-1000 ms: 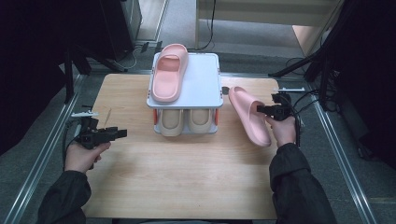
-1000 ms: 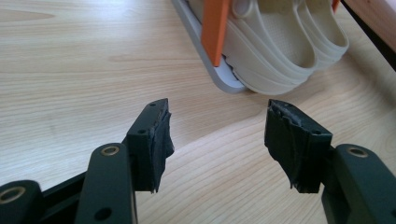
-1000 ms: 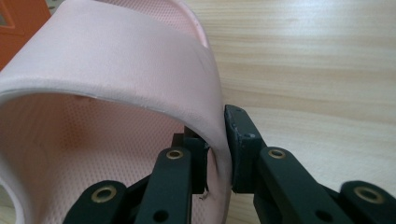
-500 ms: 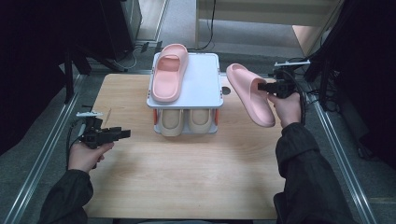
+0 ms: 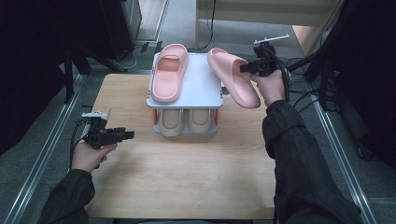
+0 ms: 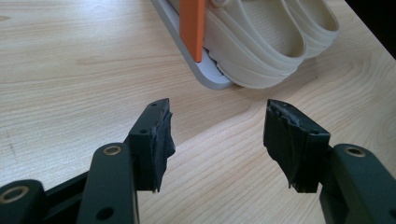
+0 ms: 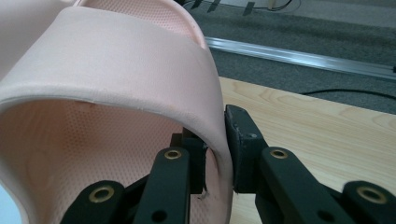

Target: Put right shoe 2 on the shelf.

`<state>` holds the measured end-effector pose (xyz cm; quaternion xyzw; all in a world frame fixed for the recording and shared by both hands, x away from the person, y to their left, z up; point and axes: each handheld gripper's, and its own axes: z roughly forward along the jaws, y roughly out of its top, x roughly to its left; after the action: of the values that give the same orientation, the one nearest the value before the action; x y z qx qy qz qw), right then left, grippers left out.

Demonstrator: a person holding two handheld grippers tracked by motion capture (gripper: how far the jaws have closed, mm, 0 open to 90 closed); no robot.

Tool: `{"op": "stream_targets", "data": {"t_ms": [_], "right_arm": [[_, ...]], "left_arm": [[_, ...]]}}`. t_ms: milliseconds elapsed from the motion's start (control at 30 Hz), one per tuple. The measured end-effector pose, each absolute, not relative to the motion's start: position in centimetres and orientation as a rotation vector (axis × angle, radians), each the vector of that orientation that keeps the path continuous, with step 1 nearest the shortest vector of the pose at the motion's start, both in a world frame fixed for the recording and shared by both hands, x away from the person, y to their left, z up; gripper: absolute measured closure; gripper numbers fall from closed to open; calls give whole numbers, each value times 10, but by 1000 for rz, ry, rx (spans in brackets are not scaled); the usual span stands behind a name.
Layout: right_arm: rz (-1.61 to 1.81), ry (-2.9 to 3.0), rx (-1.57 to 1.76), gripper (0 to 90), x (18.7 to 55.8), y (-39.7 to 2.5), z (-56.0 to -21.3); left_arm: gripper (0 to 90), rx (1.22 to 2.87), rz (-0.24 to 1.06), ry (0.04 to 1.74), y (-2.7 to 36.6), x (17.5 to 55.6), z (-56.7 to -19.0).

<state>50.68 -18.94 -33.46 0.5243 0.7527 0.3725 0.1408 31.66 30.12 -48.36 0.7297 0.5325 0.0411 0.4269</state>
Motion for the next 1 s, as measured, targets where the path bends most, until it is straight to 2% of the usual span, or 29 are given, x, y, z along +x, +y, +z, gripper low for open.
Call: {"op": "stream_targets", "data": {"t_ms": [400, 600, 700, 1000], "right_arm": [[994, 2157, 1545, 760, 530, -144, -333], [1002, 2138, 1584, 686, 535, -125, -333], [994, 2173, 1565, 618, 533, -120, -335], [1192, 2162, 1524, 532, 510, -123, -338]], "left_arm": [[430, 1800, 69, 1332, 305, 319, -487], [438, 1792, 57, 1338, 307, 319, -487], [437, 1792, 57, 1339, 308, 318, -487], [438, 1794, 46, 1342, 306, 319, -487]]}}
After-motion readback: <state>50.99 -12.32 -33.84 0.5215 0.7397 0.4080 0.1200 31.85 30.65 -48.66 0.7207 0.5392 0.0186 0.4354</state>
